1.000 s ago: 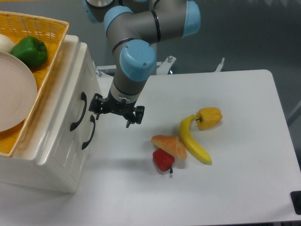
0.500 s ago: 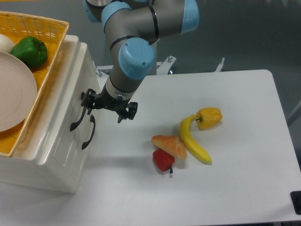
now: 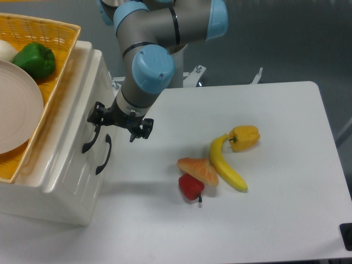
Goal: Slide open the top white drawer
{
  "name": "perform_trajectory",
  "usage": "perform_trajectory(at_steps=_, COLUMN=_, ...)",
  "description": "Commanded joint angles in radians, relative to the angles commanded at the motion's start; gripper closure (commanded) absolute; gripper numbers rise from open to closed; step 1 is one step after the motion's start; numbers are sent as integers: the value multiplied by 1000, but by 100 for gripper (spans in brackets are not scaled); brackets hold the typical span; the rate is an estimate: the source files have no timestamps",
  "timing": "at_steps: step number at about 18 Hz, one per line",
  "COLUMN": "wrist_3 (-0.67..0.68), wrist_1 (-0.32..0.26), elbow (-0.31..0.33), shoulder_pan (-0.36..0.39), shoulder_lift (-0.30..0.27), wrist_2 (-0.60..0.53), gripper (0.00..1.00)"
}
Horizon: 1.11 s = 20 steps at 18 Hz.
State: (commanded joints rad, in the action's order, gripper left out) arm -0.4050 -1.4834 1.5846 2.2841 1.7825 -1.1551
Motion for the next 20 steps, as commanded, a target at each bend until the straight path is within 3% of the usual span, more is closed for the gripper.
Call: perform_trajectory(at_steps=20, wrist_3=0, wrist_1=-8, elbow=15, shoulder_pan=-14, shoulder_lift=8, wrist_2=-8, gripper=0)
